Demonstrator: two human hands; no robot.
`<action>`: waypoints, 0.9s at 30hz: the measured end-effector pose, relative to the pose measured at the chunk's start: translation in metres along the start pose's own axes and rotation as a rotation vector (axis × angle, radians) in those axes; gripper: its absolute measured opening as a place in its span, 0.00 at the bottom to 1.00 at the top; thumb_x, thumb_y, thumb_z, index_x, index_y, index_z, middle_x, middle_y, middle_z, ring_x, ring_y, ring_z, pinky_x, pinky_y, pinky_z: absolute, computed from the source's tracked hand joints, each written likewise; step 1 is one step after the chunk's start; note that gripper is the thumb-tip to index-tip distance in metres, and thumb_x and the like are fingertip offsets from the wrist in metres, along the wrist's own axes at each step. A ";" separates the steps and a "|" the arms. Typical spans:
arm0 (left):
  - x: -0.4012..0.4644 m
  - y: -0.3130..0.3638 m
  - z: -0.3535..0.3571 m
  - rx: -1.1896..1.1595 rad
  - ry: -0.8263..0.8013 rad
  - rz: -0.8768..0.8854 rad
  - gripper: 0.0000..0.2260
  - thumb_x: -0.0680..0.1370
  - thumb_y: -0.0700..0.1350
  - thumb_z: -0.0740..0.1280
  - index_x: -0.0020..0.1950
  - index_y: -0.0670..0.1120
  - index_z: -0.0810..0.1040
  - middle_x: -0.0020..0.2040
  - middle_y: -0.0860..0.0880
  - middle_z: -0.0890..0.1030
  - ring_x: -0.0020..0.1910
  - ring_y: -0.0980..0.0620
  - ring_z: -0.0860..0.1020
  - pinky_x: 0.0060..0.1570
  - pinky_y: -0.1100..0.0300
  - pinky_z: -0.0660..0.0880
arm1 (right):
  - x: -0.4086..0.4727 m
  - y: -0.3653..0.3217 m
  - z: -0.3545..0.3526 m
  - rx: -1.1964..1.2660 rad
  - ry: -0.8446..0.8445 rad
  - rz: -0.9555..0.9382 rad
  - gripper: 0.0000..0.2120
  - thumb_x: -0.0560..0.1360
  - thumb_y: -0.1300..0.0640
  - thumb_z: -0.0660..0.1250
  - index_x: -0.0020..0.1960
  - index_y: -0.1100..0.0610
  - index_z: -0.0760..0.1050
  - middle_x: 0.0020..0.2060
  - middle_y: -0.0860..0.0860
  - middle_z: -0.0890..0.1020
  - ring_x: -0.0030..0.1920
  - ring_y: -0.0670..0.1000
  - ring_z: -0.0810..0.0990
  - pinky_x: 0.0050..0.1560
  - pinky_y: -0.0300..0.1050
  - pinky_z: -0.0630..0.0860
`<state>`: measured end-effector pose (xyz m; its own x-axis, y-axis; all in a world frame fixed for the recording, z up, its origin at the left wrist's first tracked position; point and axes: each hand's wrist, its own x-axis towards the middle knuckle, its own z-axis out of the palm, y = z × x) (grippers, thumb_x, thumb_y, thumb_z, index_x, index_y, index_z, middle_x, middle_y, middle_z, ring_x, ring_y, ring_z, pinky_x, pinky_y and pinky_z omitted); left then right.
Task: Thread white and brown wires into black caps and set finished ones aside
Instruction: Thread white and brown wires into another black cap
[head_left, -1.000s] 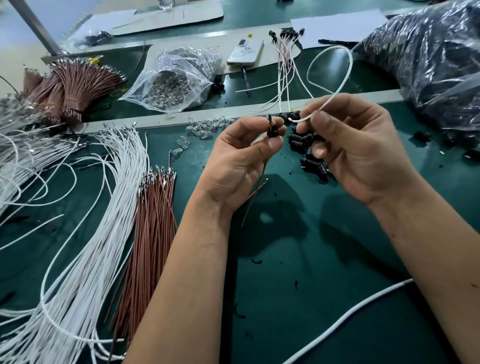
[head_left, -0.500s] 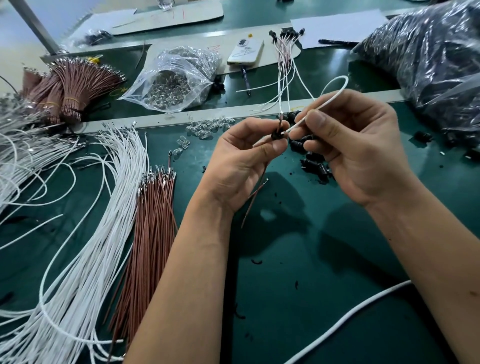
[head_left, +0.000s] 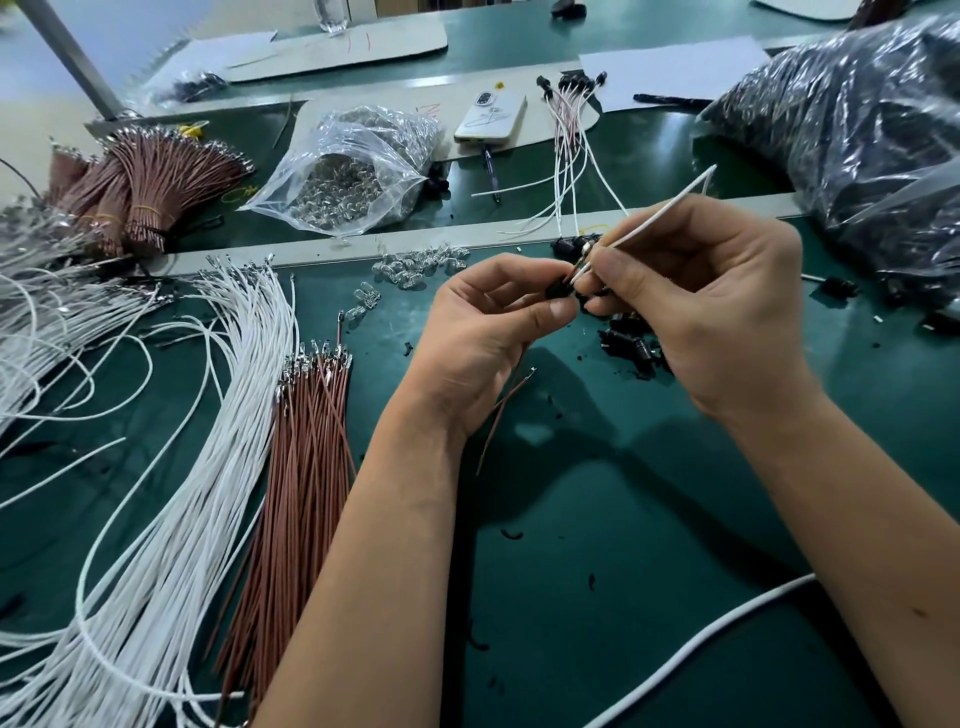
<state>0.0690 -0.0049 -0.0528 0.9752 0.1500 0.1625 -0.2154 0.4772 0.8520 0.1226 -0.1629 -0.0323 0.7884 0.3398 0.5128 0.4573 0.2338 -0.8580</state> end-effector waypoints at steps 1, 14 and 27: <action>0.000 0.000 0.000 0.000 0.002 -0.003 0.11 0.67 0.28 0.70 0.43 0.41 0.85 0.42 0.43 0.85 0.42 0.51 0.84 0.48 0.62 0.79 | 0.000 0.001 0.000 -0.024 -0.007 -0.001 0.05 0.76 0.68 0.75 0.48 0.69 0.80 0.39 0.62 0.85 0.38 0.56 0.86 0.37 0.45 0.83; -0.001 -0.002 0.001 0.135 0.132 -0.082 0.10 0.69 0.30 0.73 0.48 0.40 0.83 0.39 0.46 0.86 0.35 0.57 0.81 0.38 0.68 0.76 | 0.003 0.012 -0.003 -0.010 0.055 0.239 0.07 0.75 0.67 0.74 0.41 0.58 0.81 0.27 0.48 0.80 0.24 0.47 0.74 0.23 0.38 0.69; -0.001 -0.002 0.004 0.293 0.231 -0.109 0.04 0.71 0.37 0.77 0.43 0.42 0.84 0.34 0.45 0.82 0.32 0.54 0.77 0.35 0.66 0.72 | 0.006 0.014 -0.012 0.175 -0.070 0.565 0.09 0.66 0.59 0.77 0.42 0.62 0.81 0.33 0.53 0.82 0.29 0.46 0.73 0.24 0.35 0.66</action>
<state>0.0692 -0.0096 -0.0530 0.9474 0.3192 -0.0244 -0.0555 0.2388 0.9695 0.1387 -0.1684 -0.0411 0.8584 0.5127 -0.0159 -0.1043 0.1441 -0.9840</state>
